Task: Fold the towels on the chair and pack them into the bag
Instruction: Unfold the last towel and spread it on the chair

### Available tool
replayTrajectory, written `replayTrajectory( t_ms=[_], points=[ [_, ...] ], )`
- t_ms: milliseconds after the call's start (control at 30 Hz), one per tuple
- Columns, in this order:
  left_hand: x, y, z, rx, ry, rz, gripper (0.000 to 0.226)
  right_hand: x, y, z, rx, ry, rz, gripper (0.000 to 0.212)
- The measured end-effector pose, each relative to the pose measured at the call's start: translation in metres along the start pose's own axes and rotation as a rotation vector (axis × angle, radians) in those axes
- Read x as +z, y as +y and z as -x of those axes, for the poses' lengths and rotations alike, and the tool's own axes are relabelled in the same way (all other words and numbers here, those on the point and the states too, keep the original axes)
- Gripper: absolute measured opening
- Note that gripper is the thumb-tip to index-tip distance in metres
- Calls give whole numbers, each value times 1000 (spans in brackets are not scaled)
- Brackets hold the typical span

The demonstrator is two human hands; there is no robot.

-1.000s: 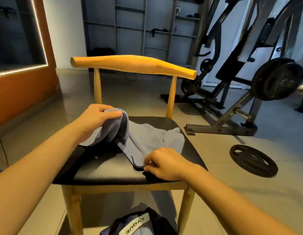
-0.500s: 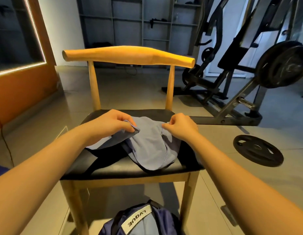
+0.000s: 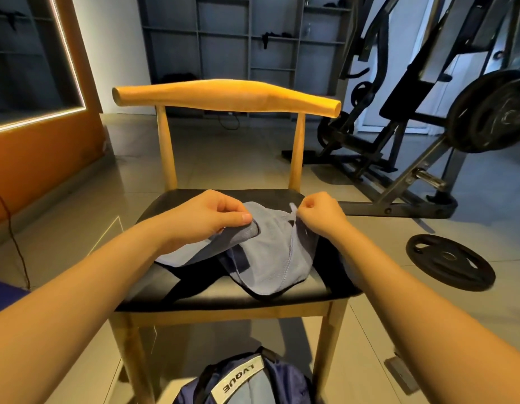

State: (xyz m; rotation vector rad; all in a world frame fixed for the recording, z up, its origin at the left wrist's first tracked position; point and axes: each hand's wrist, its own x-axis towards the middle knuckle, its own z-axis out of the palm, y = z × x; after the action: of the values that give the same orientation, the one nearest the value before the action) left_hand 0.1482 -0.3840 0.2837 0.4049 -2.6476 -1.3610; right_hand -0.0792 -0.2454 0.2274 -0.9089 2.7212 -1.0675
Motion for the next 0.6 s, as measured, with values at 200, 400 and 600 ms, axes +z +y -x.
replayTrajectory(
  t_ms=[200, 400, 600],
  points=[
    [6, 22, 0, 211, 83, 121, 13, -49, -26, 25, -73, -74, -1102, 15],
    [6, 24, -5, 173, -43, 105, 8, -45, -39, 55, 141, -124, -1229, 13],
    [23, 23, -13, 171, 16, 106, 11, -21, -33, 68, 290, -131, -1161, 27]
  ],
)
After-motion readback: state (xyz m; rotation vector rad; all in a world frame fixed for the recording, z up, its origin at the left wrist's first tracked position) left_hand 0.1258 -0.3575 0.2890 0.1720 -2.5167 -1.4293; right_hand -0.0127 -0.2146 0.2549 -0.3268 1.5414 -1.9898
